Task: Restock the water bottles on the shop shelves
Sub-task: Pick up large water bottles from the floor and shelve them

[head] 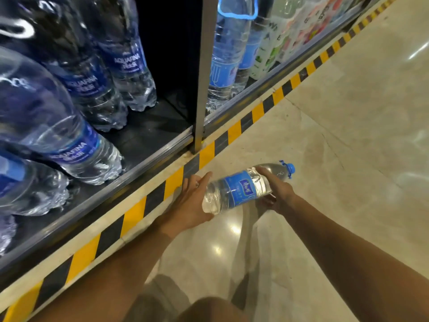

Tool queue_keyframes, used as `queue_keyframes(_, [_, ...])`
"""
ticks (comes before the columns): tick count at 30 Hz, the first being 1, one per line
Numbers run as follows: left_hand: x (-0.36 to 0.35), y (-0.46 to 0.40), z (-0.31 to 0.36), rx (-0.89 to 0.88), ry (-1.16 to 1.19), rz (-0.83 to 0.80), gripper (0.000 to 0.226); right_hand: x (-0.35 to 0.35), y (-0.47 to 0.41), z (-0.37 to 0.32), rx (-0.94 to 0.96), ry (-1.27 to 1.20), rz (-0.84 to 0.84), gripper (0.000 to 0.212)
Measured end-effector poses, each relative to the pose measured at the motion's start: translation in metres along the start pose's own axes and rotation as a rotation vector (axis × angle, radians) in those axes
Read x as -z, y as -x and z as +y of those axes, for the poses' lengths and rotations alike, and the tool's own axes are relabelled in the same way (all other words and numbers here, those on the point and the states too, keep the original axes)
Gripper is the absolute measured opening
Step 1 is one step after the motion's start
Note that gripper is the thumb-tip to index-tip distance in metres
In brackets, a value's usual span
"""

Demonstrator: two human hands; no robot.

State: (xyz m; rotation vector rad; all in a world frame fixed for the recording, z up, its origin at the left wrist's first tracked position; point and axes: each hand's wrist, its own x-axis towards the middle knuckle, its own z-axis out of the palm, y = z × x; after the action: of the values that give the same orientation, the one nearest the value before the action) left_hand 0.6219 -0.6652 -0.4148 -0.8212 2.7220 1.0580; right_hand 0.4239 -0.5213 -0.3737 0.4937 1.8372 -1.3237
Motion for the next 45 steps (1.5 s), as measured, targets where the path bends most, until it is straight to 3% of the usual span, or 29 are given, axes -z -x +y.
queue_keyframes(3, [0.005, 0.023, -0.013, 0.041, -0.003, -0.036, 0.11, -0.015, 0.017, 0.005, -0.001, 0.084, -0.097, 0.045])
queue_keyframes(9, [0.016, 0.056, -0.028, 0.108, 0.164, -0.04, 0.1, -0.054, 0.049, 0.002, 0.201, 0.241, -0.224, 0.045])
queue_keyframes(14, [0.025, 0.071, -0.035, 0.162, 0.389, -0.012, 0.112, -0.078, 0.074, -0.009, 0.24, 0.447, -0.327, 0.058])
queue_keyframes(18, [0.031, 0.08, -0.046, 0.159, 0.536, -0.041, 0.104, -0.087, 0.087, -0.017, 0.187, 0.565, -0.401, 0.07])
queue_keyframes(25, [0.033, 0.093, -0.065, 0.171, 0.673, -0.074, 0.105, -0.1, 0.1, -0.032, 0.181, 0.626, -0.499, 0.041])
queue_keyframes(29, [0.035, 0.095, -0.07, 0.194, 0.595, -0.13, 0.115, -0.105, 0.107, -0.03, 0.257, 0.718, -0.461, 0.052])
queue_keyframes(34, [0.035, 0.097, -0.07, 0.233, 0.528, -0.098, 0.122, -0.116, 0.116, -0.019, 0.302, 0.655, -0.378, 0.062])
queue_keyframes(38, [0.029, 0.097, -0.071, 0.272, 0.671, -0.009, 0.1, -0.122, 0.114, -0.014, 0.326, 0.636, -0.335, 0.064])
queue_keyframes(45, [0.028, 0.106, -0.07, 0.286, 0.725, 0.081, 0.078, -0.124, 0.116, -0.013, 0.352, 0.65, -0.257, 0.062])
